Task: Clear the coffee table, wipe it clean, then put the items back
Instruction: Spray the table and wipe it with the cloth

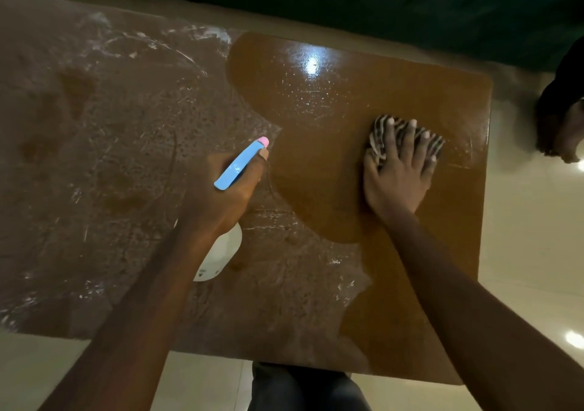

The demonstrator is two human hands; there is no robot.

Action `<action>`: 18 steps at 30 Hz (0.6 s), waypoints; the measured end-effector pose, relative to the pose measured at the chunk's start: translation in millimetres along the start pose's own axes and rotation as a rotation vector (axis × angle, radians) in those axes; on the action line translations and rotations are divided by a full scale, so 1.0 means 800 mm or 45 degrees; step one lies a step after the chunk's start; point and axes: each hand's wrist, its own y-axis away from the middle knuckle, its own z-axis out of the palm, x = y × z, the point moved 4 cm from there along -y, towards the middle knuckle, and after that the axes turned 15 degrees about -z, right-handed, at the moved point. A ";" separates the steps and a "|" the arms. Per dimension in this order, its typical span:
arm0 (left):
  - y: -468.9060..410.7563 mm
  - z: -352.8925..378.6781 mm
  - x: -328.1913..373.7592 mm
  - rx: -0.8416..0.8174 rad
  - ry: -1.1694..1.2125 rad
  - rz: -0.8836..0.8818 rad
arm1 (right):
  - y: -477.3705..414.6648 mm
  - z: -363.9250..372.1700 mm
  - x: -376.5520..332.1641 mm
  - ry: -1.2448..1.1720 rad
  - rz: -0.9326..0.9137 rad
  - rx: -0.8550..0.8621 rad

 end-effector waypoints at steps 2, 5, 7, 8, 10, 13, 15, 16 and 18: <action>0.002 0.000 0.001 0.022 -0.017 0.012 | -0.002 0.010 -0.043 0.025 -0.095 -0.014; 0.001 0.000 0.002 0.034 -0.029 0.023 | 0.042 0.030 -0.094 0.087 -0.503 -0.066; -0.001 0.001 0.003 0.019 -0.023 0.007 | 0.084 0.043 -0.094 0.150 -0.763 -0.120; -0.001 0.001 0.002 0.014 -0.021 -0.002 | 0.102 0.048 -0.082 0.180 -0.865 -0.138; 0.001 0.000 0.001 -0.011 -0.026 -0.032 | 0.123 0.051 -0.044 0.220 -0.953 -0.151; 0.001 -0.003 -0.004 -0.053 -0.078 -0.108 | 0.119 0.036 0.003 0.195 -0.726 -0.160; 0.000 -0.009 -0.010 -0.069 -0.106 -0.189 | 0.100 0.024 0.008 0.120 -0.514 -0.149; -0.001 -0.012 -0.012 -0.073 -0.119 -0.218 | 0.086 0.019 0.004 0.082 -0.430 -0.134; -0.003 -0.020 -0.014 -0.057 -0.147 -0.250 | 0.057 0.012 -0.012 0.023 -0.317 -0.098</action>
